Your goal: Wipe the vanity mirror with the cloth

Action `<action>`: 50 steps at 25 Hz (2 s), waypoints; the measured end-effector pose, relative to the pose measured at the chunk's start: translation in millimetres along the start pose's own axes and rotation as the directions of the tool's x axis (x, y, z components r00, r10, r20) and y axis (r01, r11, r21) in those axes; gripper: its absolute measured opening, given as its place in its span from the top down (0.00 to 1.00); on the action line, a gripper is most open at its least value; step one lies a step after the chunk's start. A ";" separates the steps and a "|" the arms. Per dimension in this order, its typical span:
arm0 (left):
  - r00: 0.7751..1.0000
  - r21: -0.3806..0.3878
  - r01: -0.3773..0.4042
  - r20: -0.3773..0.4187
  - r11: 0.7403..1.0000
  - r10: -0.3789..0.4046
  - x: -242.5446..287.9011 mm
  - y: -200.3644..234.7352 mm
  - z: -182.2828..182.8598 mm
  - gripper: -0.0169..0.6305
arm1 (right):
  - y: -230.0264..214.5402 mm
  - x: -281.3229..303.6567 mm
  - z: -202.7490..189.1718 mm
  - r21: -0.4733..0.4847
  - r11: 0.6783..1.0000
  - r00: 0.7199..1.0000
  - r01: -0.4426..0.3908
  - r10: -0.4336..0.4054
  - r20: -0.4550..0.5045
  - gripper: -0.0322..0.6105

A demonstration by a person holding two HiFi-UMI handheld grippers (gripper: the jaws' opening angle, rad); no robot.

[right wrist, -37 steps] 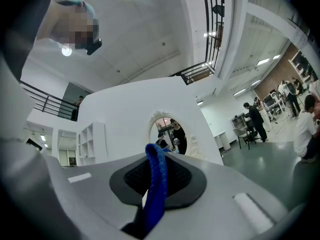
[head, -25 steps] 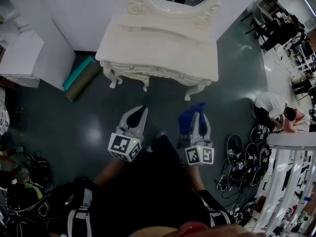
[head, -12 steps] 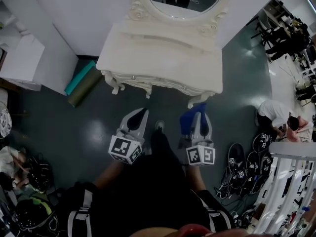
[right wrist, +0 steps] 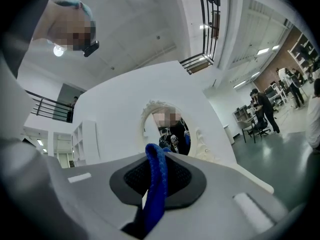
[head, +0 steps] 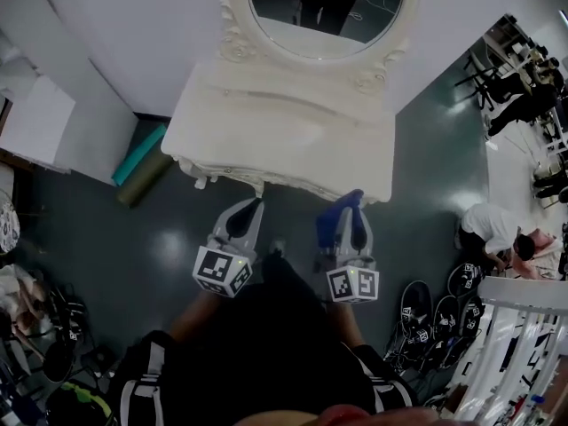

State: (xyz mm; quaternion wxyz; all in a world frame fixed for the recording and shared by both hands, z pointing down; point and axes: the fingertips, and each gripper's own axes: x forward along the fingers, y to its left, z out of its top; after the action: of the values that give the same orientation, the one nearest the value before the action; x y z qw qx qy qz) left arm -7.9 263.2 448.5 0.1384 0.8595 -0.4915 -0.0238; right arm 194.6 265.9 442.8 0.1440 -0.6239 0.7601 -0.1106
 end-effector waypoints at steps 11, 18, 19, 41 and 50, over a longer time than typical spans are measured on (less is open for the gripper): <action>0.999 -0.016 -0.036 0.019 0.999 0.037 97.3 7.5 16.8 0.96 | -59.7 84.8 1.6 0.015 0.999 0.999 -0.037 0.037 -0.026 0.89; 0.999 -0.023 -0.044 0.025 0.999 0.044 143.8 30.3 37.4 0.96 | -78.8 137.2 2.7 0.031 0.999 1.000 -0.013 0.014 -0.025 0.89; 0.999 -0.021 -0.035 0.029 0.999 0.036 146.4 35.4 42.0 0.96 | -75.8 142.9 1.8 0.029 1.000 1.000 -0.007 0.008 -0.024 0.89; 0.989 -0.021 0.149 0.018 0.989 -0.148 258.8 187.9 122.7 0.96 | -32.2 318.8 10.4 0.056 0.983 0.977 0.175 -0.181 0.112 0.89; 0.992 -0.014 0.121 0.039 0.993 -0.120 315.3 191.0 140.5 0.96 | -85.0 379.4 44.5 0.131 0.972 0.955 0.193 -0.217 0.203 0.89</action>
State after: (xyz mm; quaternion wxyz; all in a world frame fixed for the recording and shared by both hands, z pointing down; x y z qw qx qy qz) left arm -30.2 -126.8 393.5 0.1343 0.8858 -0.4412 -0.0525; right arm 220.1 -122.3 400.1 0.2475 -0.6991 0.6637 -0.0979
